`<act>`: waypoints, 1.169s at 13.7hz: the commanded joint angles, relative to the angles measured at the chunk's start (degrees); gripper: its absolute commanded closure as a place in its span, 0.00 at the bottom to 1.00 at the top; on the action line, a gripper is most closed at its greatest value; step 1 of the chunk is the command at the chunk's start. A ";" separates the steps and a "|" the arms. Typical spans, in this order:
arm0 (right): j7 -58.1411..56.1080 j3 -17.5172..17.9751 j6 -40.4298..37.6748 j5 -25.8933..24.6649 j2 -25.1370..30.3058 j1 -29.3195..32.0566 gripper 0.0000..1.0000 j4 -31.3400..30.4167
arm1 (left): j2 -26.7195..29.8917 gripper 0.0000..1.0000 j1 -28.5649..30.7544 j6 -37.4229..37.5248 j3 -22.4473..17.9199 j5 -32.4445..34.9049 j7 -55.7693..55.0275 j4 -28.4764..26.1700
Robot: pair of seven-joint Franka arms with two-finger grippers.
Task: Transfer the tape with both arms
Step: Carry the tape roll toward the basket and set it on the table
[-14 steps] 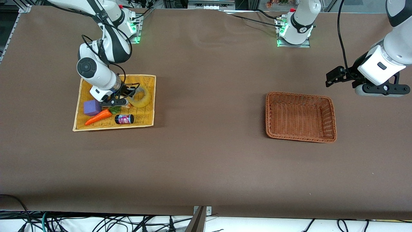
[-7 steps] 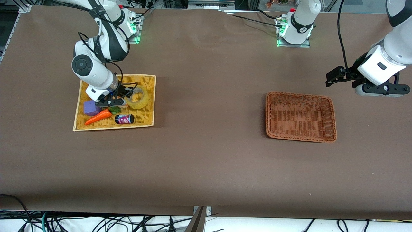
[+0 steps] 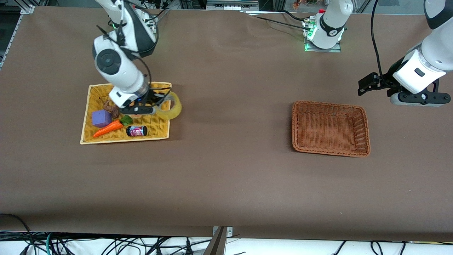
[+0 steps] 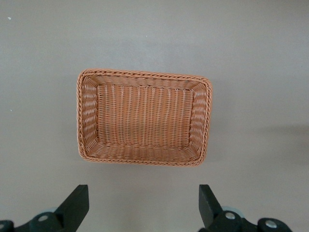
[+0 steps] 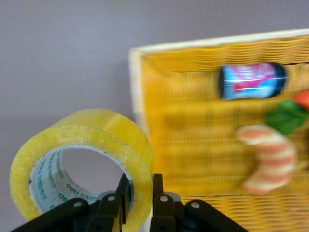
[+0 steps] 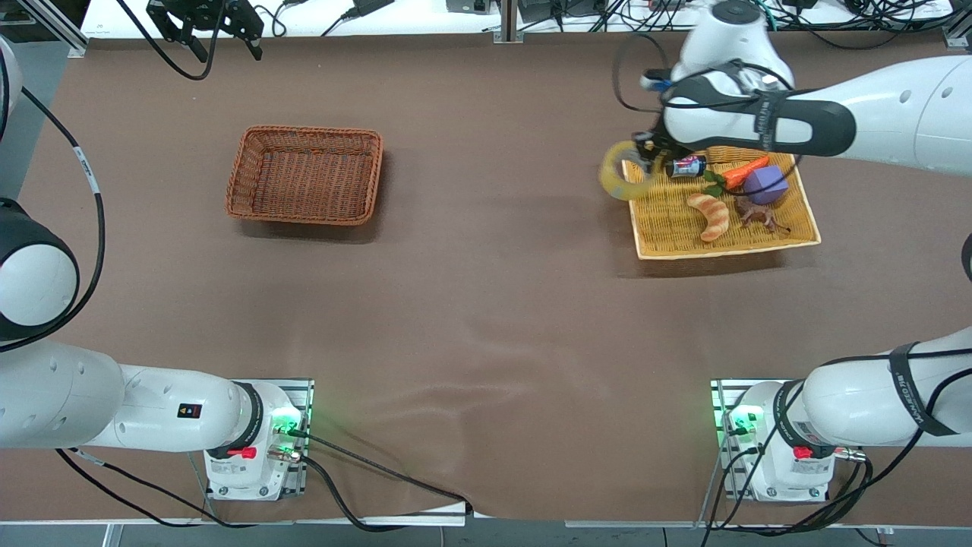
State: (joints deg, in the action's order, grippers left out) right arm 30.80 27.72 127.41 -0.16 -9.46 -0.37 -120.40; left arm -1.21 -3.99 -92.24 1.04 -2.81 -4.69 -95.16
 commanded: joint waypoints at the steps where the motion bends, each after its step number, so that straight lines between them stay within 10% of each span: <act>1: 11.09 0.58 -1.99 -0.19 -9.06 -6.10 1.00 12.08 | -0.90 0.00 -0.14 1.19 -0.08 -0.71 1.17 1.99; 8: 38.00 0.32 -1.90 -15.81 -30.78 -21.15 1.00 33.55 | -0.90 0.00 -0.14 1.19 0.01 -0.71 1.17 1.99; 16: 38.81 0.14 0.99 -17.68 -37.39 -23.97 1.00 34.00 | -0.90 0.00 -0.14 1.19 0.01 -0.71 1.08 1.99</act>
State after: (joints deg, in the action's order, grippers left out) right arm 68.58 28.07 127.91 -16.78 -45.60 -23.11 -88.42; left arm -1.30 -4.06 -92.24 1.07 -2.81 -4.69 -94.96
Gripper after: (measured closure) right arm 0.789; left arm 0.000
